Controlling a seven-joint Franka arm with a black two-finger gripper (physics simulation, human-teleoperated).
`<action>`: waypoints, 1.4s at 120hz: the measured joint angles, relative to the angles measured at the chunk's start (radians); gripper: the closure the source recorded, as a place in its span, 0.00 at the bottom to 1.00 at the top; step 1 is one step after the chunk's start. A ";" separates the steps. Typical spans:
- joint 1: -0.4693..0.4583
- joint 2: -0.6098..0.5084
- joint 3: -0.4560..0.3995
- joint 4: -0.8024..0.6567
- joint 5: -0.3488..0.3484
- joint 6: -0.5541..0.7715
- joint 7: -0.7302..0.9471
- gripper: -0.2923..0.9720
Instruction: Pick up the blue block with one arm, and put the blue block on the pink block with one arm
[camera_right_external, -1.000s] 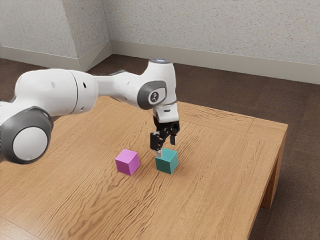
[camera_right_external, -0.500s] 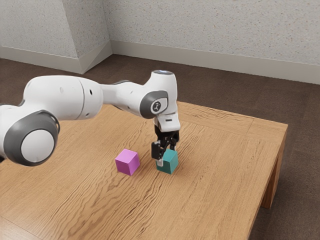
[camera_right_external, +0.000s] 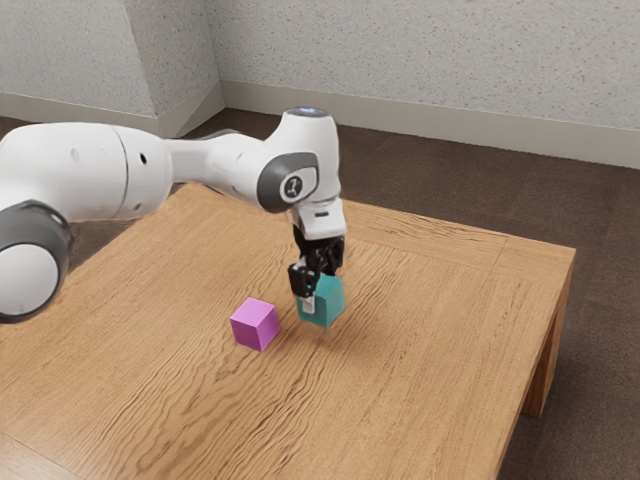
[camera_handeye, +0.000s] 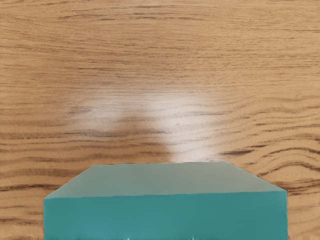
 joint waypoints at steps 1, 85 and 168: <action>0.000 -0.007 0.000 -0.003 0.000 0.000 0.000 0.56; 0.172 -0.220 0.001 -0.211 0.008 -0.057 0.137 0.50; 0.204 -0.195 0.000 -0.280 -0.008 0.103 0.237 0.49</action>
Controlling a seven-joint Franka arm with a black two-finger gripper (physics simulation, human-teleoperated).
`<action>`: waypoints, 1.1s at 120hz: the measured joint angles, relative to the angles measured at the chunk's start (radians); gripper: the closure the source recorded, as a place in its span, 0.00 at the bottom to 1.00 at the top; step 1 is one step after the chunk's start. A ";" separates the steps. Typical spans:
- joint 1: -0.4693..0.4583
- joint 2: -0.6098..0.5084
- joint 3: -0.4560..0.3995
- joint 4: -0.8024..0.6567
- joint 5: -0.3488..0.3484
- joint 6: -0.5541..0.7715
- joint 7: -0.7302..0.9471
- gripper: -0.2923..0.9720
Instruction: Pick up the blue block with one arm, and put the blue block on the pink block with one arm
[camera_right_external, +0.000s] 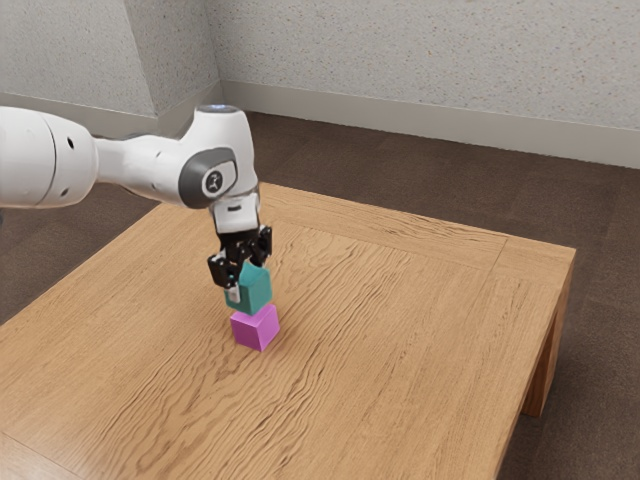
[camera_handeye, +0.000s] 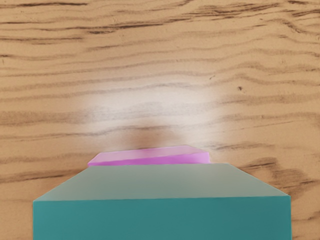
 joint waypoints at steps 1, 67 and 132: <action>0.000 0.000 0.000 -0.001 0.000 0.000 0.001 0.49; 0.013 -0.010 -0.004 -0.017 -0.028 0.006 0.029 0.31; -0.136 -0.359 0.041 0.349 0.008 -0.550 -0.271 0.24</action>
